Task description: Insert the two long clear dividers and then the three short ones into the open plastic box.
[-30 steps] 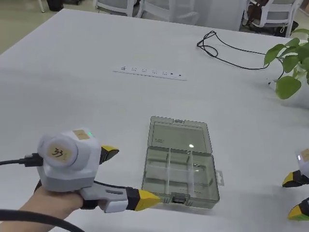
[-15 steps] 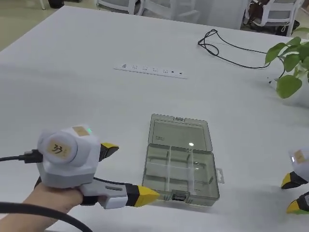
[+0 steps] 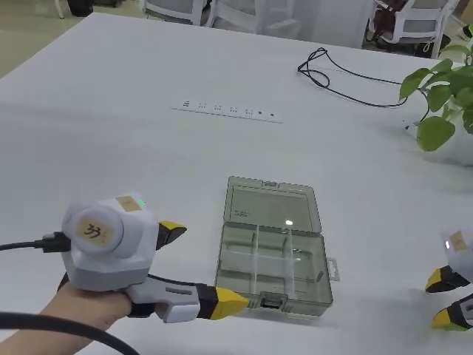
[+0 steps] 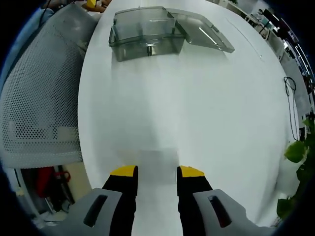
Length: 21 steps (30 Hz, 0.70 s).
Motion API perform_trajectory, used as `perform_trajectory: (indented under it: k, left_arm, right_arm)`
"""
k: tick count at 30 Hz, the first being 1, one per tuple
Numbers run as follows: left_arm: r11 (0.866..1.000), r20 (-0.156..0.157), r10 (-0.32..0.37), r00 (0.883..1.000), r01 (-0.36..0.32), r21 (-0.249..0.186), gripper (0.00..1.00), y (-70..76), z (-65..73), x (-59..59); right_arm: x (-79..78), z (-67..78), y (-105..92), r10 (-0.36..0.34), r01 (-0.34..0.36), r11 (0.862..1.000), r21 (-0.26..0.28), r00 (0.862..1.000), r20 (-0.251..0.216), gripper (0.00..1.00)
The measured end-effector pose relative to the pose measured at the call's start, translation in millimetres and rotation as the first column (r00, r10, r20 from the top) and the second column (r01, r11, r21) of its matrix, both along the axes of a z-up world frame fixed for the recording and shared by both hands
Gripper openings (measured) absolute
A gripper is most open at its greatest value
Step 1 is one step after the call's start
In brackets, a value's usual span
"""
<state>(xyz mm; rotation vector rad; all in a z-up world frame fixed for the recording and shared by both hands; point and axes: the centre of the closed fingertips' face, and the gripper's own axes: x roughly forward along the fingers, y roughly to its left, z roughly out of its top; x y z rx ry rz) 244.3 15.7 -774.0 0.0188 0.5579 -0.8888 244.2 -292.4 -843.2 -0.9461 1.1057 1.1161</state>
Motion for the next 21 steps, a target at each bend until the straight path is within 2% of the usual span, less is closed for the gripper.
perform_trajectory:
  k: [6,11,13,18,21]
  left_arm:
    - [1.0,-0.003,0.007,1.0,-0.007,-0.023,0.92,-4.6,3.4,2.7]
    - [1.0,-0.008,0.015,1.0,-0.016,-0.023,0.91,-5.9,4.4,5.9]
    - [0.999,-0.027,0.044,0.999,-0.045,-0.03,0.89,-4.3,4.6,8.4]
    - [0.996,-0.058,0.059,0.997,-0.063,-0.067,0.87,-9.5,9.0,12.1]
    - [0.993,-0.08,0.07,0.994,-0.077,-0.092,0.85,-14.7,13.0,14.8]
  right_arm:
    - [0.5,18.4,19.2,-0.033,0.029,0.997,0.066,0.998,0.059,0.32]
    - [4.1,33.0,38.4,-0.018,0.006,0.996,0.094,0.992,0.124,0.32]
    - [6.8,40.7,48.2,-0.01,-0.007,0.994,0.11,0.988,0.151,0.32]
    - [15.2,60.2,72.5,0.012,-0.045,0.989,0.141,0.974,0.227,0.32]
    - [20.6,73.5,90.5,0.048,-0.095,0.984,0.153,0.958,0.284,0.32]
